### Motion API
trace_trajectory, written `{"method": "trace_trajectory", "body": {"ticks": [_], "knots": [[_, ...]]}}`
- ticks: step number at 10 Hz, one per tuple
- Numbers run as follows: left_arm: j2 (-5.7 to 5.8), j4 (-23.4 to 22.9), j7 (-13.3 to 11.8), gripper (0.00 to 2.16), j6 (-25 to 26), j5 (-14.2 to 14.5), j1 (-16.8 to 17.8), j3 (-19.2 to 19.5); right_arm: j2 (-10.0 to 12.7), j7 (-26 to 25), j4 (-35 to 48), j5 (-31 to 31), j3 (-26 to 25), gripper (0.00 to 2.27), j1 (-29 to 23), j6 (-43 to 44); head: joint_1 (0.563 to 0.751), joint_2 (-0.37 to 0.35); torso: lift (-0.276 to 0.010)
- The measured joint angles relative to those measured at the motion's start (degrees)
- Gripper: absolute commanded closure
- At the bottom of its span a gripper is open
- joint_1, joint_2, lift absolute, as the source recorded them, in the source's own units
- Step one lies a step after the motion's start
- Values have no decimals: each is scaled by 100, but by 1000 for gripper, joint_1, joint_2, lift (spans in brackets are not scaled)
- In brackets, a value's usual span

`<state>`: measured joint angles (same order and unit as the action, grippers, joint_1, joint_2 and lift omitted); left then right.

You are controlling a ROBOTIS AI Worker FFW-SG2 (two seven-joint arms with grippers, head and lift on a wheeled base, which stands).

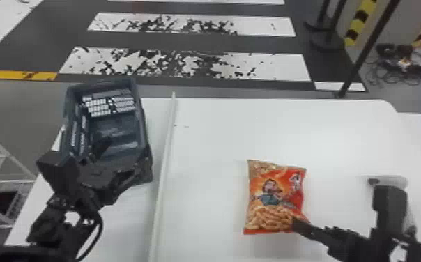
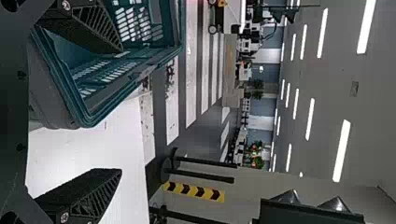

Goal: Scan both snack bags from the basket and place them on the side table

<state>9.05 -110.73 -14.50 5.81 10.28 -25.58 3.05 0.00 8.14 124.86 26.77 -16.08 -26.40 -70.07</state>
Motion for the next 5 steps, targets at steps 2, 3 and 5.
{"method": "trace_trajectory", "body": {"ticks": [2,3,5], "knots": [[0,7,0,87,3,0,0,1,0,85,-256,96,-14,117,154,-55,695,25,-75],[0,9,0,87,11,0,0,2,0,137,-408,188,-45,238,243,-69,695,28,-75],[1,16,0,87,14,0,0,2,0,368,-681,399,-209,1200,457,-279,695,40,-75]]}}
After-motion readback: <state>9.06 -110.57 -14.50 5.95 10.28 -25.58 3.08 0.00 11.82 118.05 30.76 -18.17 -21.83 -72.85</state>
